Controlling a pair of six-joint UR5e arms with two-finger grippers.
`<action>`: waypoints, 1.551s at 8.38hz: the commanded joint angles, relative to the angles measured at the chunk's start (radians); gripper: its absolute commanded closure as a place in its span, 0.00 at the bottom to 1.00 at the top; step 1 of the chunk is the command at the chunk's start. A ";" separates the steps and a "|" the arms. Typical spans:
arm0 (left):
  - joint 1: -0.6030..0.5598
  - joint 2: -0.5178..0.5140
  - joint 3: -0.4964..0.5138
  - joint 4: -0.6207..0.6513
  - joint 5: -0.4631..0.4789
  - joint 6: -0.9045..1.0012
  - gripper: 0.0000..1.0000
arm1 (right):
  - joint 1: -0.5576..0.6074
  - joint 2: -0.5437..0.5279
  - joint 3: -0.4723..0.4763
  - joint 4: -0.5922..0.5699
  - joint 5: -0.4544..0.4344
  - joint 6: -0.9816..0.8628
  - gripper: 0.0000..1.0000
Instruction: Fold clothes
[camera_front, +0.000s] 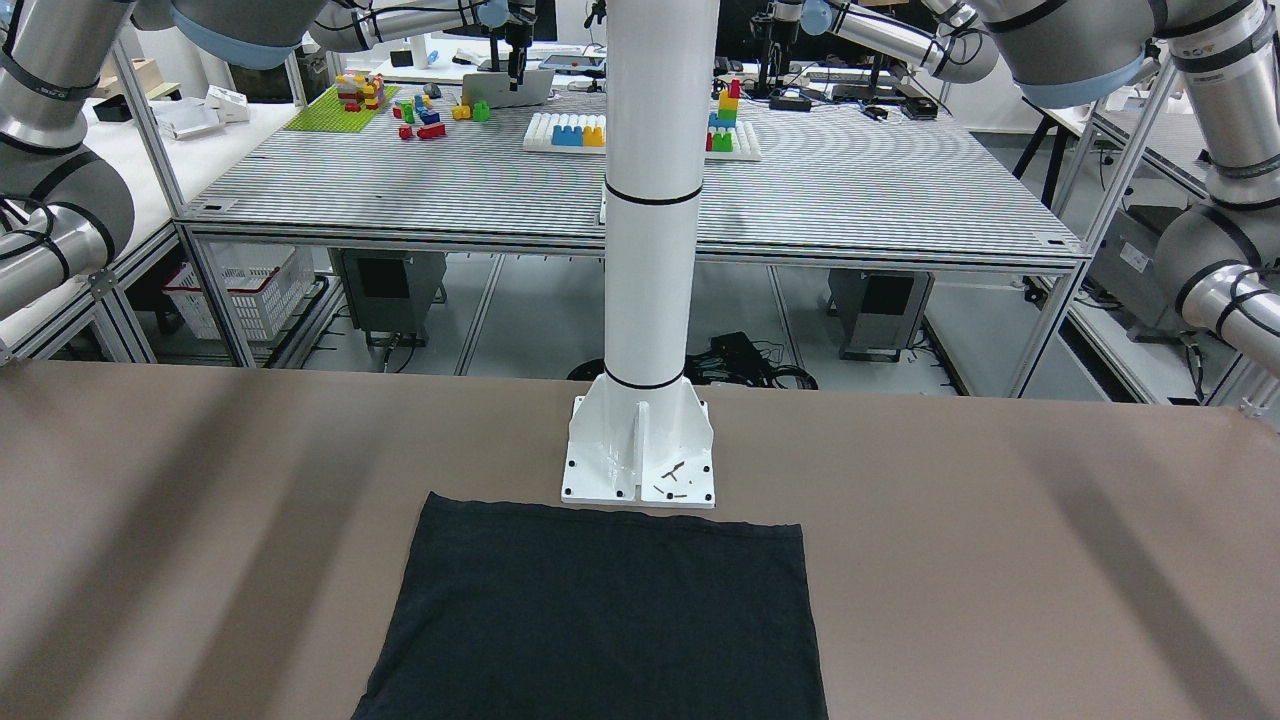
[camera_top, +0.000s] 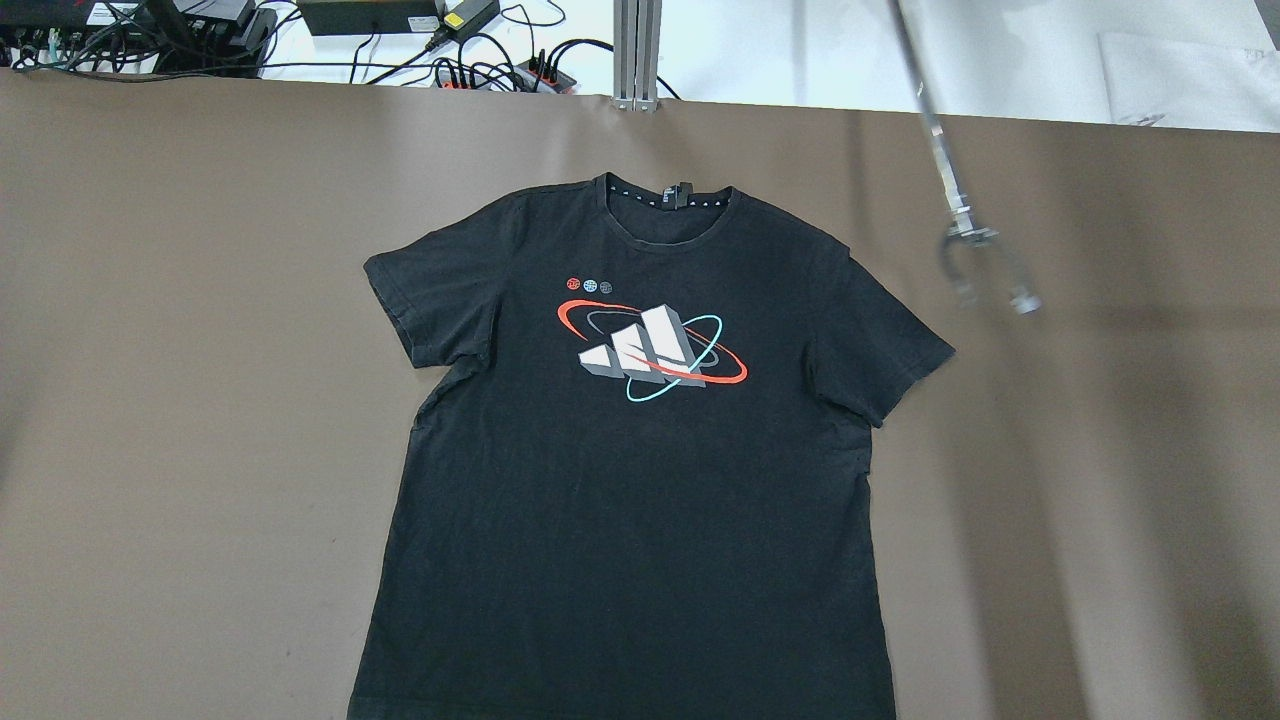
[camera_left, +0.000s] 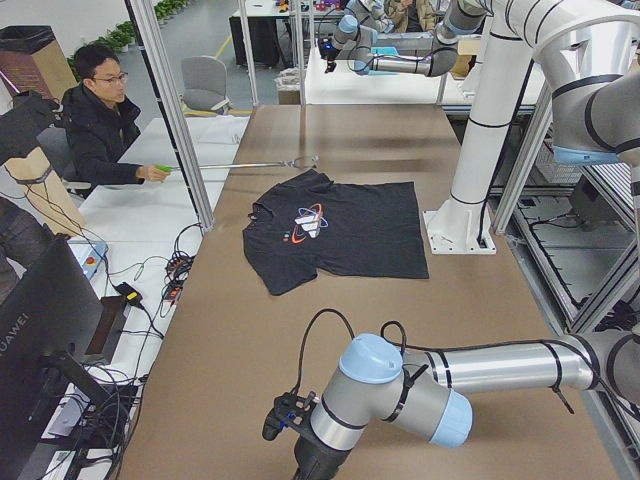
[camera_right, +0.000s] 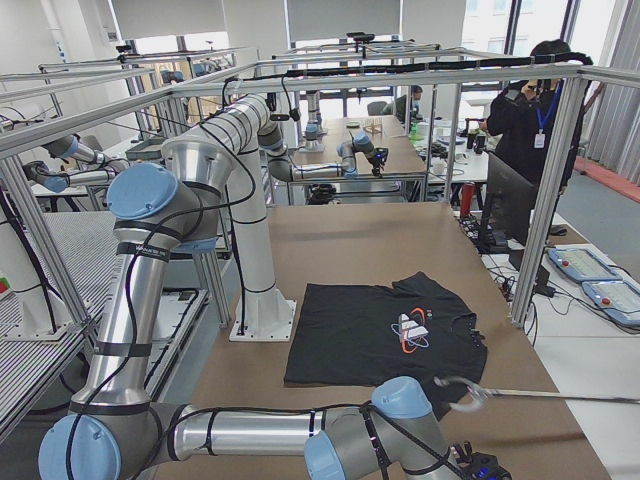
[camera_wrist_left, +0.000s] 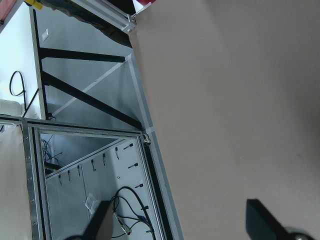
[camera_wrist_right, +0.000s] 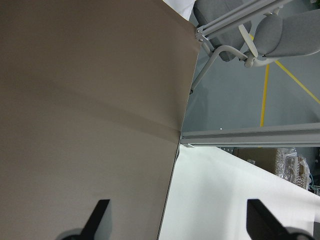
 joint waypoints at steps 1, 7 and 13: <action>0.001 -0.003 0.002 0.000 0.000 -0.001 0.06 | 0.000 0.001 -0.002 0.000 -0.001 0.002 0.05; 0.001 -0.009 -0.012 0.005 -0.009 -0.002 0.06 | 0.000 -0.001 -0.004 0.000 -0.001 0.002 0.05; 0.002 -0.017 -0.035 0.006 -0.009 -0.017 0.06 | -0.011 -0.012 -0.002 -0.002 0.002 0.004 0.05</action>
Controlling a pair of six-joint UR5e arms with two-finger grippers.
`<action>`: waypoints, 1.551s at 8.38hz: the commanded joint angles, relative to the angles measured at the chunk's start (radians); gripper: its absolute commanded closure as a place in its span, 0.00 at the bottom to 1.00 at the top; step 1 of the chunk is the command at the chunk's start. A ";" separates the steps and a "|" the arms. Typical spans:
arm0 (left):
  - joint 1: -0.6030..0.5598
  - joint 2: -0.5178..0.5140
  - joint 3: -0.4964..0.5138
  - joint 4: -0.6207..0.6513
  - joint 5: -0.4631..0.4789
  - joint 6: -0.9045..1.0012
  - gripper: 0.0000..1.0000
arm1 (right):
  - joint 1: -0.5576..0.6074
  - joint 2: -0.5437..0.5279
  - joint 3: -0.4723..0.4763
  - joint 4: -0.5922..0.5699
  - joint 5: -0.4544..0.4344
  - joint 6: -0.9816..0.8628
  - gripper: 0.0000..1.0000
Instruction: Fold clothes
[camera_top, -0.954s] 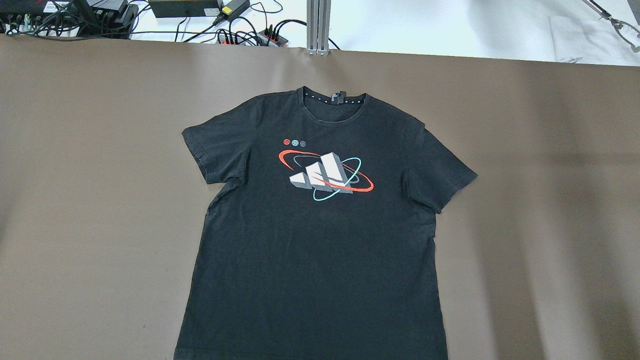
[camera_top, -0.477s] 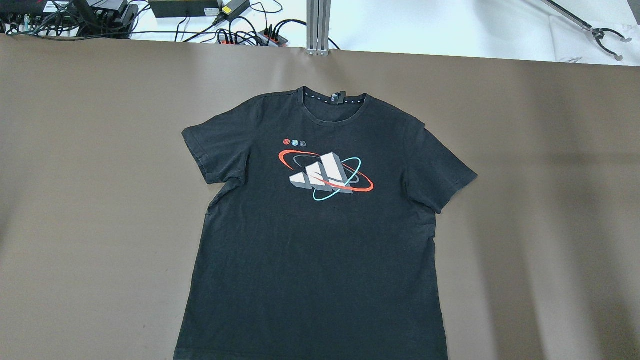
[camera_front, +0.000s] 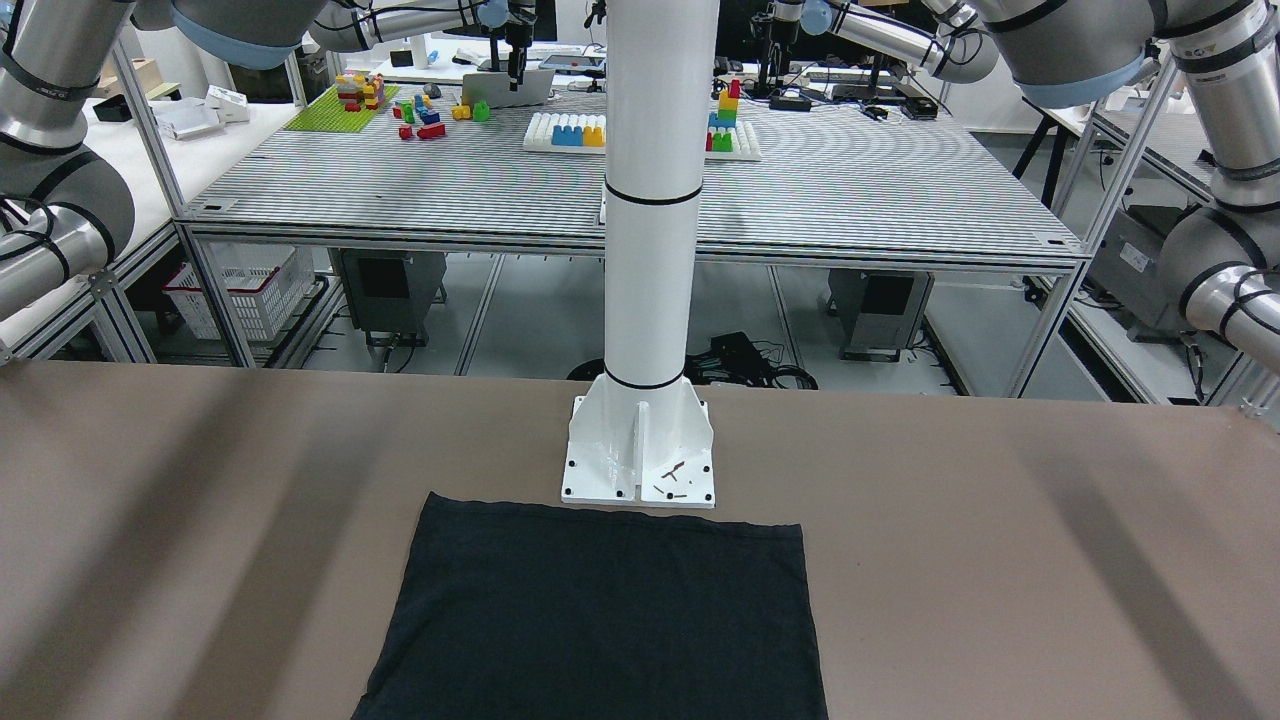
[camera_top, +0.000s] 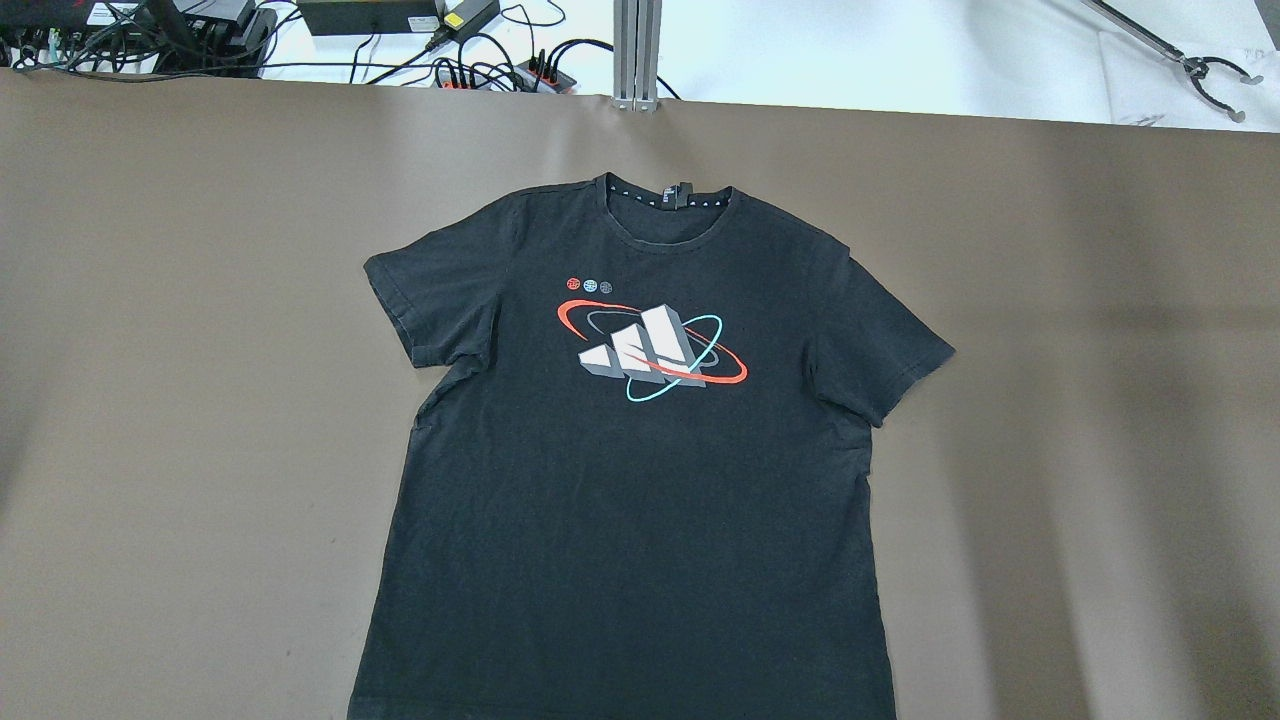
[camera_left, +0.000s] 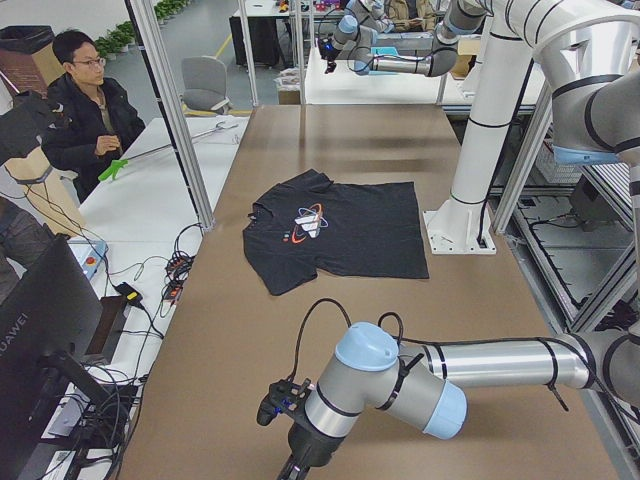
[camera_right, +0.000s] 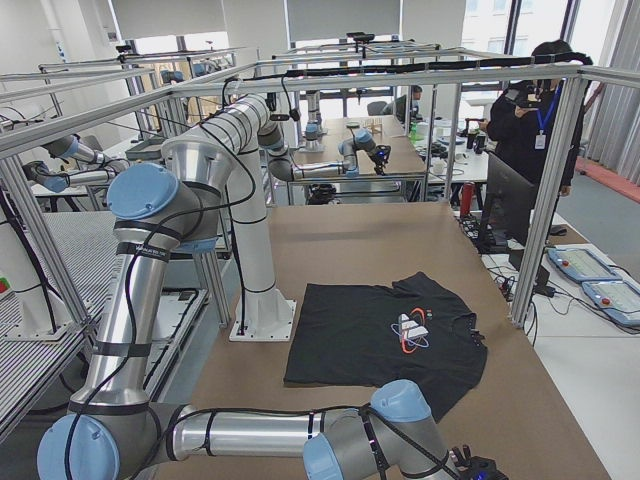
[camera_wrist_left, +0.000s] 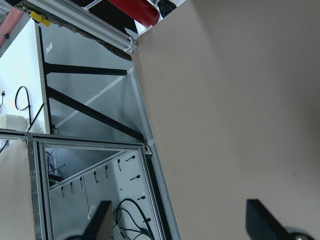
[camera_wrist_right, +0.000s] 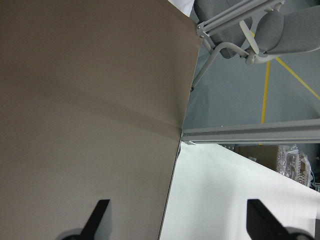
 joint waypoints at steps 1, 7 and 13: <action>0.001 0.001 -0.002 -0.007 -0.020 -0.055 0.06 | -0.015 -0.003 0.001 -0.002 0.026 0.001 0.05; 0.000 0.009 0.015 -0.004 -0.184 -0.063 0.07 | -0.323 0.029 0.007 0.055 0.160 0.529 0.05; 0.001 -0.003 0.012 -0.005 -0.183 -0.061 0.07 | -0.651 0.225 -0.051 0.152 0.213 1.204 0.06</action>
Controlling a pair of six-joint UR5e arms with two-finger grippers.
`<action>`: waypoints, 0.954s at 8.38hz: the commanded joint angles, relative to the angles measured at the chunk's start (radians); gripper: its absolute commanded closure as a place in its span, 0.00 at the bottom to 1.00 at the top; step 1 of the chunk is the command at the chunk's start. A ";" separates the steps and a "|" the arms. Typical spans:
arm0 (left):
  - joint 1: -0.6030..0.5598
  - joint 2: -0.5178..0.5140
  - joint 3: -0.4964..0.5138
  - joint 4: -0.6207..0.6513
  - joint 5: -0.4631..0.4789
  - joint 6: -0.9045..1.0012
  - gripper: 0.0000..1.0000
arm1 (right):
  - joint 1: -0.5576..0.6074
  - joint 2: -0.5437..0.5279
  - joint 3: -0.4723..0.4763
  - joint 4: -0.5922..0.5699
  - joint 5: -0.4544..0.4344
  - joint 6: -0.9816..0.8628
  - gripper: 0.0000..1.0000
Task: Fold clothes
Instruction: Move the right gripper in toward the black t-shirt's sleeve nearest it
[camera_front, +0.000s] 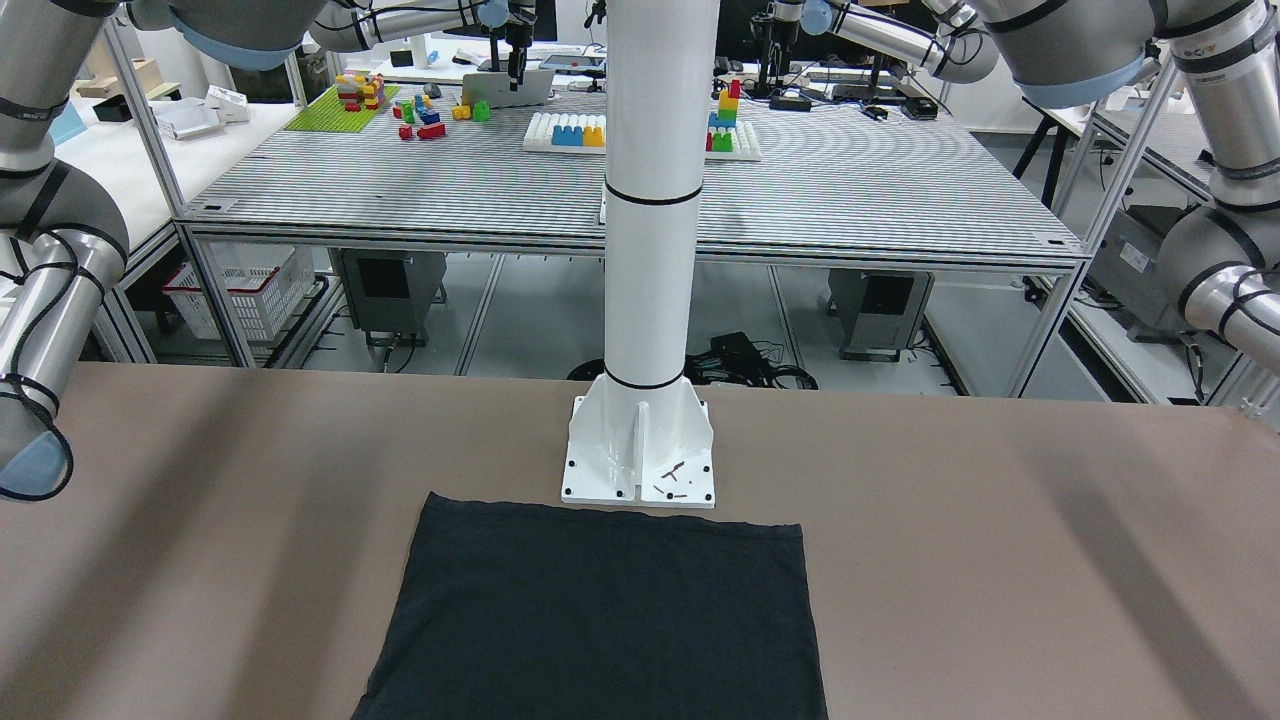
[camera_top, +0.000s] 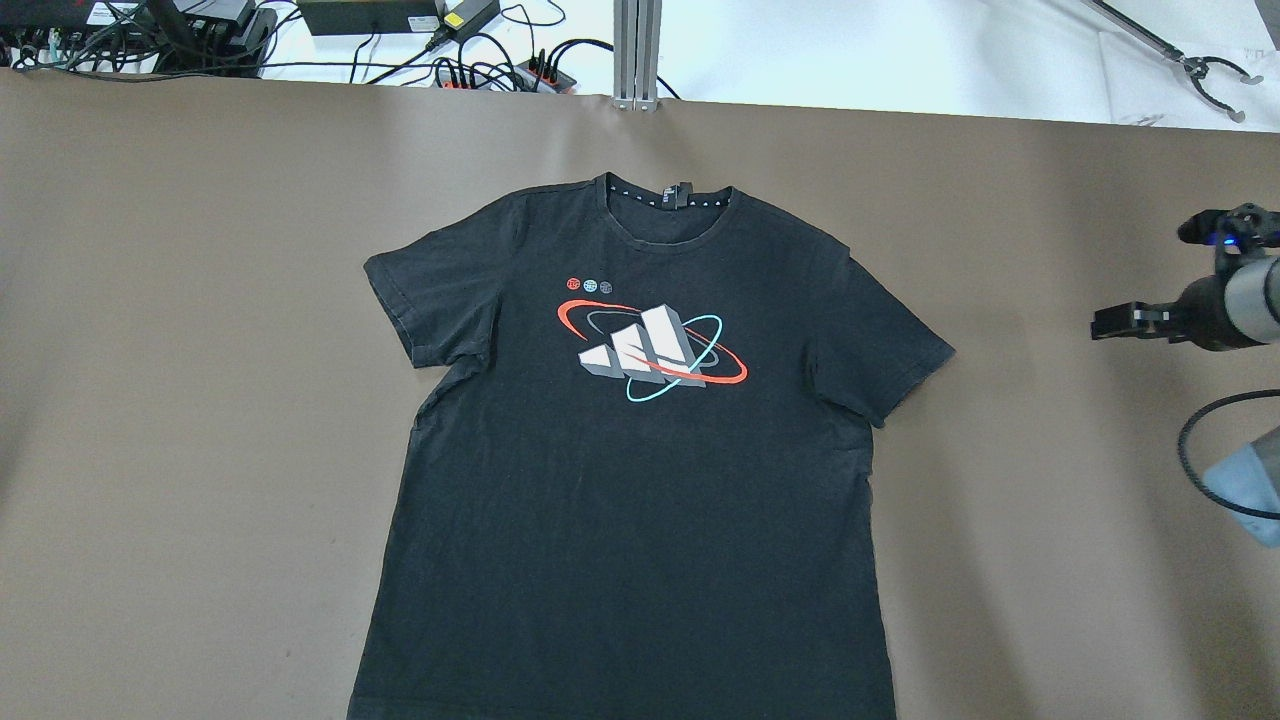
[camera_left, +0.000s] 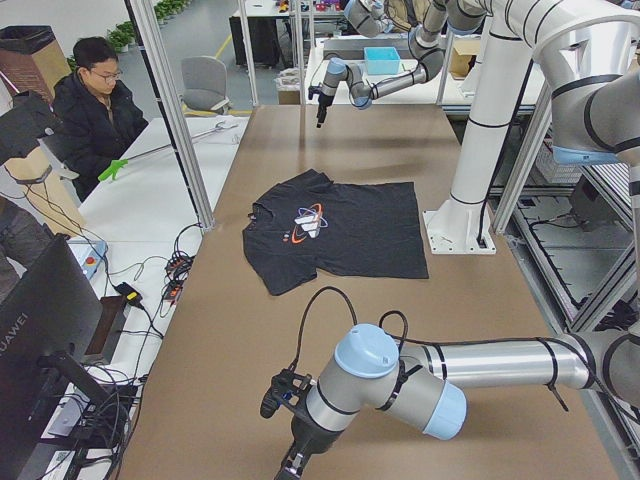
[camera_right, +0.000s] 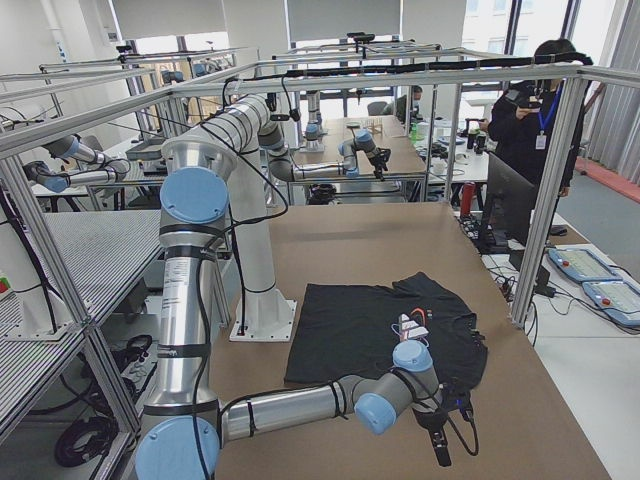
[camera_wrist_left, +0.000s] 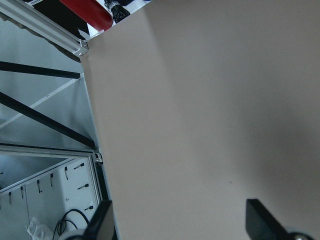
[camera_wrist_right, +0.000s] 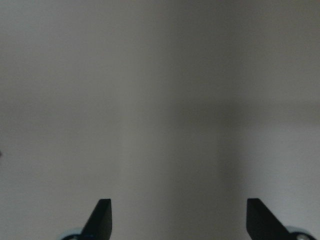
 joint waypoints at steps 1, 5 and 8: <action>0.000 -0.004 -0.004 0.000 0.002 0.001 0.07 | -0.153 0.126 -0.067 0.017 -0.001 0.276 0.12; -0.001 -0.002 -0.005 0.002 0.003 0.001 0.07 | -0.178 0.200 -0.284 0.231 -0.009 0.510 0.38; -0.003 0.008 -0.025 0.000 0.014 0.001 0.07 | -0.189 0.237 -0.320 0.240 -0.018 0.519 0.41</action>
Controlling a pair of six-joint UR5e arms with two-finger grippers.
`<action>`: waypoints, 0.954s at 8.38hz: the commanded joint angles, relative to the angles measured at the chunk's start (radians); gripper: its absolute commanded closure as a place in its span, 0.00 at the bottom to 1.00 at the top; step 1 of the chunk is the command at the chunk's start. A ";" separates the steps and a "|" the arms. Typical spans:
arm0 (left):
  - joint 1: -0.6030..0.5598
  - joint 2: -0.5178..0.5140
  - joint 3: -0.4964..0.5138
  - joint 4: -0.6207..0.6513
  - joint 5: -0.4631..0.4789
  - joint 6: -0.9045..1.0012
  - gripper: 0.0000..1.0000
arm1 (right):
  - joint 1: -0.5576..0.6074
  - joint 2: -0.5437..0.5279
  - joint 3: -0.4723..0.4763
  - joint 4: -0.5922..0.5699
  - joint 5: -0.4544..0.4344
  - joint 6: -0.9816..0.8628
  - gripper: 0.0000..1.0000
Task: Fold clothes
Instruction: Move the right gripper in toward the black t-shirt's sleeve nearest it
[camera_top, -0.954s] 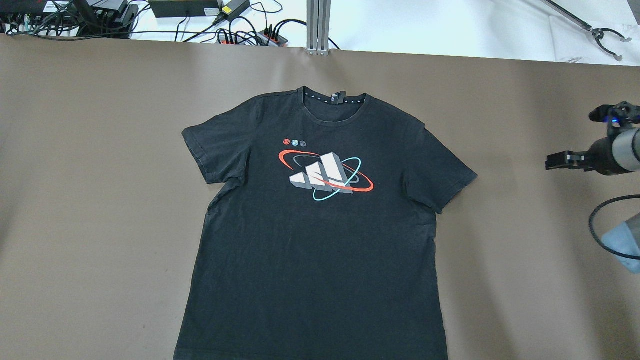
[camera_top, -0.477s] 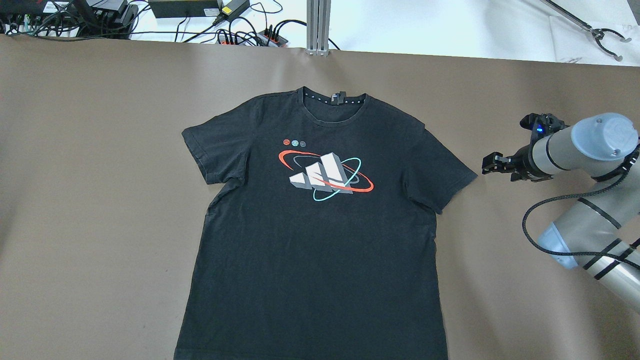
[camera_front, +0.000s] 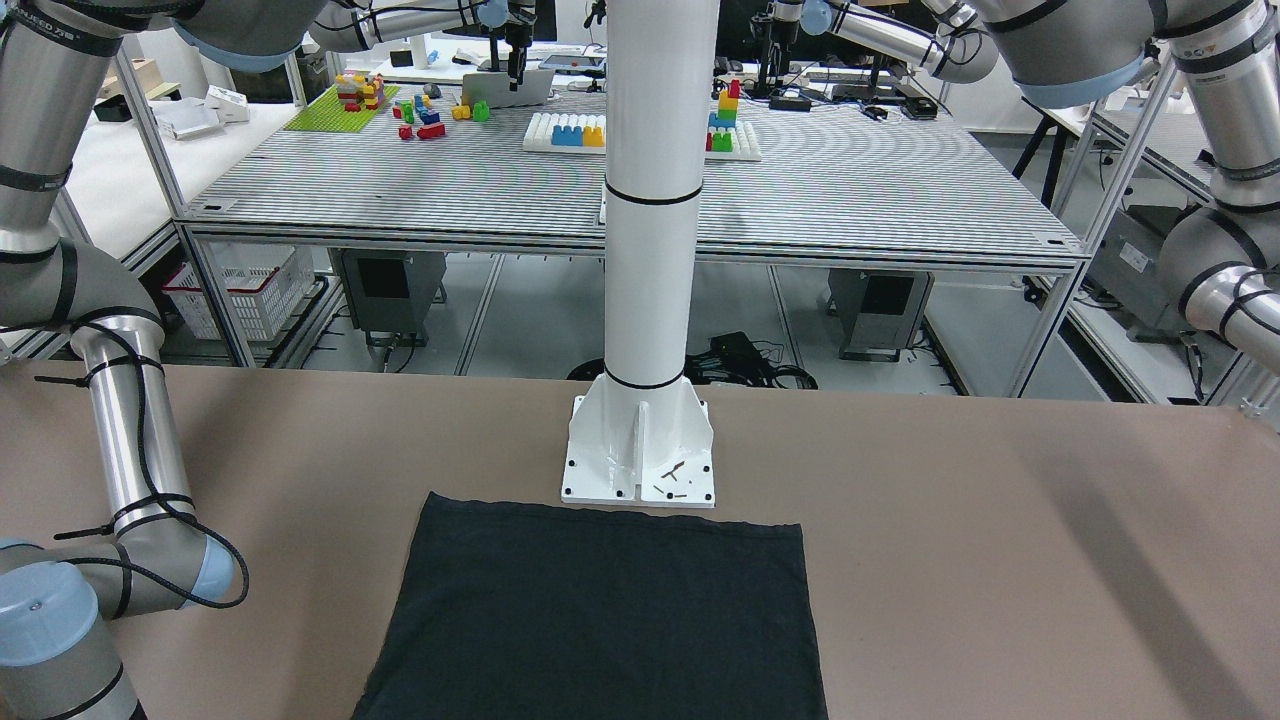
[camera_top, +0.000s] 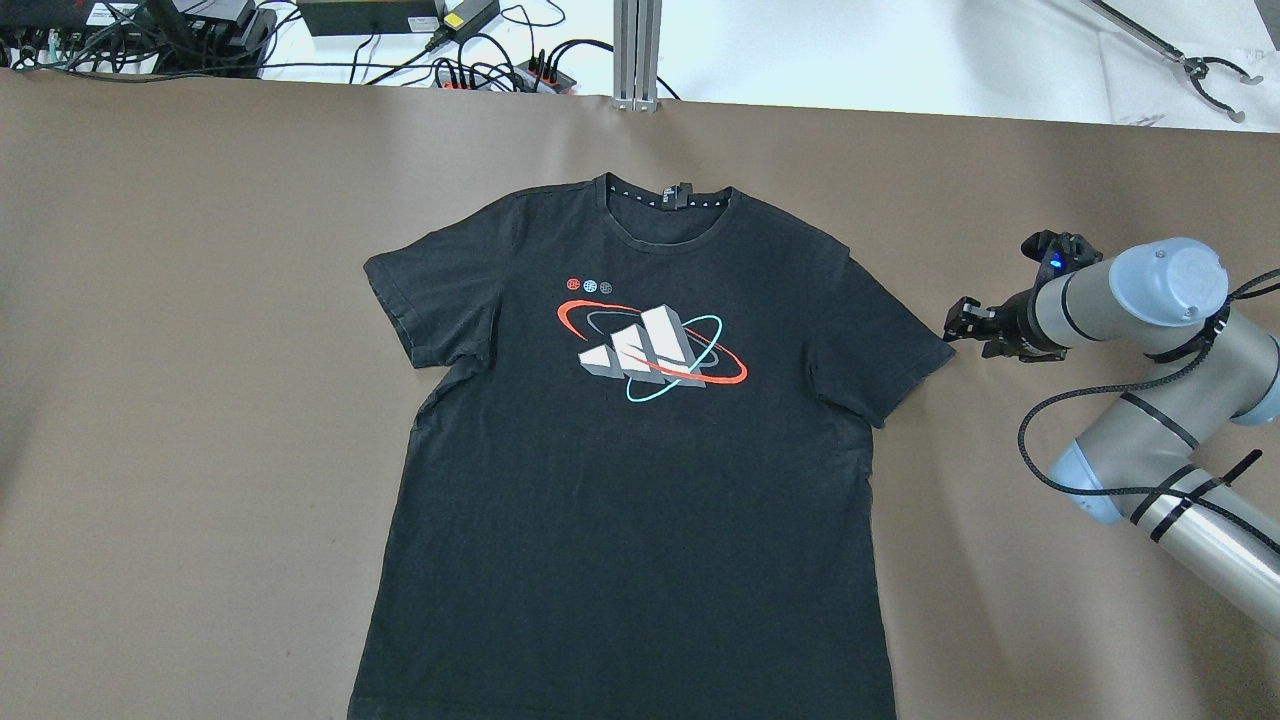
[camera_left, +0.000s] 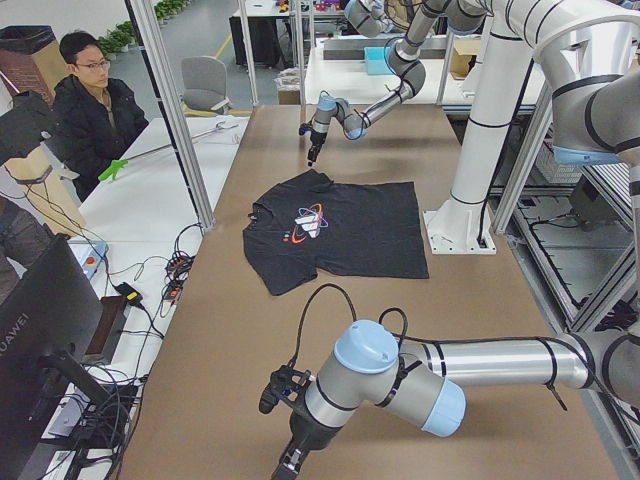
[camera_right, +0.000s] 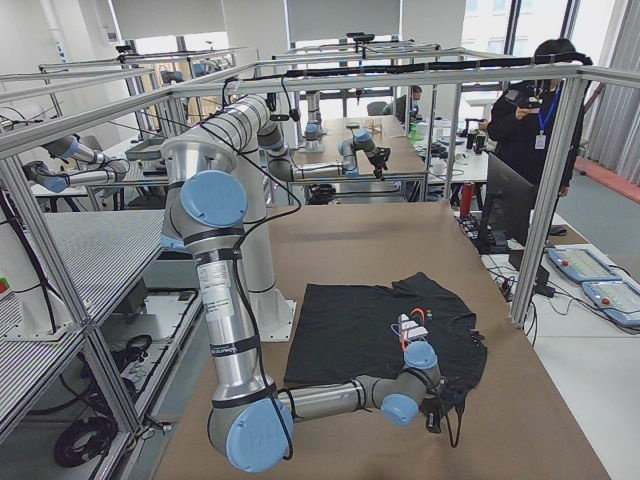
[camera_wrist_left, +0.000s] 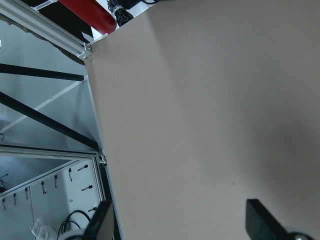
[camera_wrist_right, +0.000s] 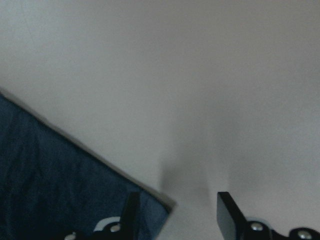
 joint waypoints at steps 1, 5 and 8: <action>-0.002 0.007 -0.016 0.000 0.003 0.000 0.07 | -0.008 0.016 -0.019 0.012 -0.004 0.014 0.41; -0.002 0.007 -0.014 0.000 0.004 0.000 0.07 | -0.022 0.018 -0.025 0.012 -0.004 0.013 0.49; -0.002 0.015 -0.016 0.000 0.004 0.000 0.07 | -0.028 0.018 -0.025 0.012 -0.004 0.014 0.55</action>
